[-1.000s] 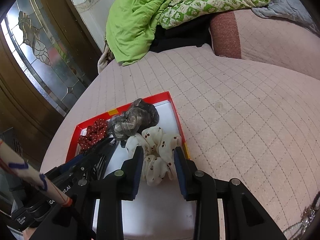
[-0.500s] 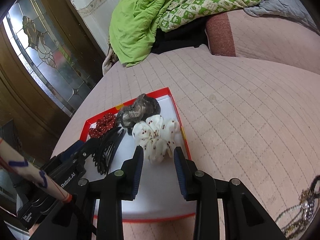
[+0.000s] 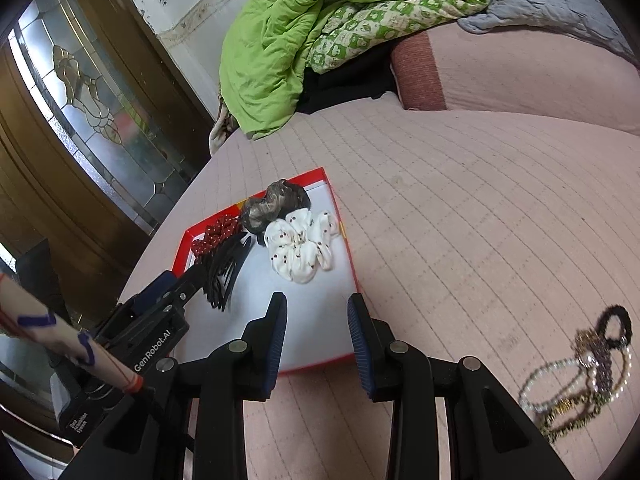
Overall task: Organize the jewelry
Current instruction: 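Lower and release black clip from left tool while right tool releases white scrunchie, then move both open tools toward the remaining bead bracelets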
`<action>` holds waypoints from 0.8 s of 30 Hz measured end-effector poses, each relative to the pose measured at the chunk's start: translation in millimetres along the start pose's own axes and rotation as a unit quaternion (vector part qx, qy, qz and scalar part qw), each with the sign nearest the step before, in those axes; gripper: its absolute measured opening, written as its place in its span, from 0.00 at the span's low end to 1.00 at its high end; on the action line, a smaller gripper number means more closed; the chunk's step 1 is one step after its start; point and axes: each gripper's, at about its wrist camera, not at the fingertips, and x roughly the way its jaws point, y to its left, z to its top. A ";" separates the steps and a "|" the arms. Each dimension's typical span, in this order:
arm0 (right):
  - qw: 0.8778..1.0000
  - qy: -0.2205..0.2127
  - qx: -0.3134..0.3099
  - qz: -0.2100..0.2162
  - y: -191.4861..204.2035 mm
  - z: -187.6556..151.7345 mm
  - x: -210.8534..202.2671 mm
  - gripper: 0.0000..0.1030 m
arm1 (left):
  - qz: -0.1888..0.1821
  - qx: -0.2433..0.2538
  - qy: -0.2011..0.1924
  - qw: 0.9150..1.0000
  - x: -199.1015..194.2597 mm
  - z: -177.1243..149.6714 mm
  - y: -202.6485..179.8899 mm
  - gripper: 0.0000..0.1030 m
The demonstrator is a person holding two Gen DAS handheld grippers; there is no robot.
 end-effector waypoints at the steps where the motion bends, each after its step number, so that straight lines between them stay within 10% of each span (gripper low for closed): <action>1: 1.000 -0.001 0.001 0.000 -1.6 -1.9 -2.9 0.33 | -0.001 0.002 -0.001 1.000 -3.5 -2.8 -2.7 0.45; 24: 0.990 -0.058 0.113 -0.058 -146.8 -75.1 -124.1 0.33 | -0.083 0.154 0.014 0.985 -54.2 -97.1 -132.6 0.47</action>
